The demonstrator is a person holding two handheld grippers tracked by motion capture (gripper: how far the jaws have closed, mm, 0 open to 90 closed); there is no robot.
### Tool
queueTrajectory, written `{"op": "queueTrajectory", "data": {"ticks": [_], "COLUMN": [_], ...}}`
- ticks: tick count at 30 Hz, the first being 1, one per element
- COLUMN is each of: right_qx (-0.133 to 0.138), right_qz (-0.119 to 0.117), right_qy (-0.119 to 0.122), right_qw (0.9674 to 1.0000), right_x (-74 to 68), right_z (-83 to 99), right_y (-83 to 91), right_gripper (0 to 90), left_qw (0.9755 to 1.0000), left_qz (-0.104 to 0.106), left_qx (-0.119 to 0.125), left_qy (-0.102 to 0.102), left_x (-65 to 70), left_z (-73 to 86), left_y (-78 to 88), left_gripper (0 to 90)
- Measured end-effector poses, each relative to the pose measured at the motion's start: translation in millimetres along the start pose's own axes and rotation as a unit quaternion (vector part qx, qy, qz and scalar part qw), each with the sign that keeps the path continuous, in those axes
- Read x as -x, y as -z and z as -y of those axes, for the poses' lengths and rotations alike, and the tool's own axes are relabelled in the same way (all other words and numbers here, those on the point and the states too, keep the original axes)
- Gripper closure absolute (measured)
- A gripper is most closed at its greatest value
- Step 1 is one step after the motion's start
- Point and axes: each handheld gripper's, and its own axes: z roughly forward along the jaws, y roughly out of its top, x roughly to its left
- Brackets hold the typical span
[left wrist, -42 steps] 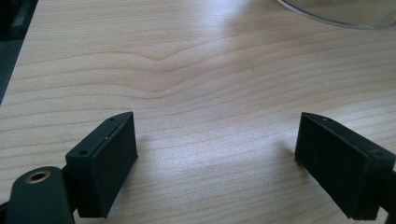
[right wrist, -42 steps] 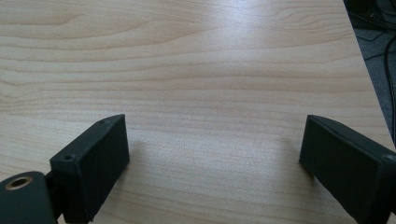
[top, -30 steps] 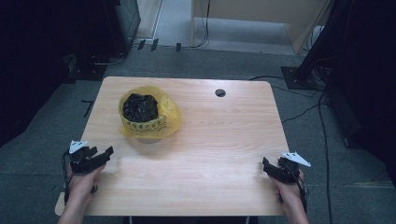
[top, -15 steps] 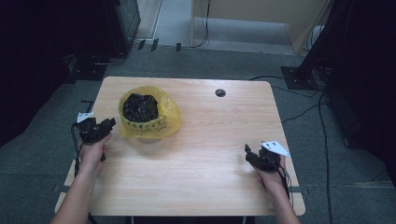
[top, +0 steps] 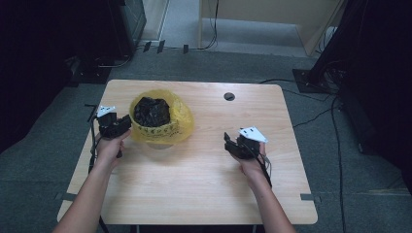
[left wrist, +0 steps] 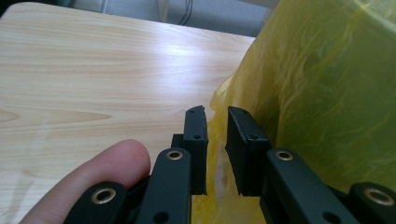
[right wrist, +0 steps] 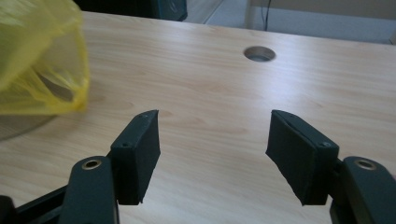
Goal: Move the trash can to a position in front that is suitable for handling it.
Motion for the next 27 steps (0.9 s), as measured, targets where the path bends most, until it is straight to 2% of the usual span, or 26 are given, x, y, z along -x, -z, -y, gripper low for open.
{"op": "queueTrajectory", "data": {"ticks": [1,2,4,13,19,25,27], "right_qx": [0.000,0.003,0.006,0.012,0.014,0.007,0.006], "right_qz": [0.000,-0.004,-0.006,-0.013,-0.013,-0.015,-0.012], "right_qy": [0.000,-0.001,-0.005,-0.022,-0.023,-0.012,-0.013], "right_qw": [1.0000,1.0000,0.9999,0.9996,0.9996,0.9998,0.9998], "right_x": [0.0,-8.7,-15.3,-31.4,-43.4,-59.3,-62.1], "right_z": [0.0,-6.9,-14.1,-42.7,-50.0,-51.3,-50.4], "right_y": [0.0,-6.4,-12.3,-32.2,-43.1,-56.2,-58.4], "right_gripper": [36.2,37.9,38.8,43.2,47.0,52.0,56.7], "left_qw": [1.0000,1.0000,0.9999,0.9996,0.9992,0.9987,0.9986], "left_qz": [0.000,0.004,0.010,0.023,0.035,0.042,0.041], "left_qx": [0.000,-0.001,-0.005,-0.015,-0.019,-0.023,-0.023], "left_qy": [0.000,-0.001,-0.002,-0.005,-0.012,-0.019,-0.022], "left_x": [0.0,5.4,10.3,27.0,36.9,49.2,53.3], "left_z": [0.0,0.0,0.3,4.8,6.4,8.3,9.1], "left_y": [0.0,-2.9,-5.3,-14.4,-17.8,-20.7,-20.8], "left_gripper": [77.7,77.7,77.7,78.0,78.2,79.5,81.9]}}
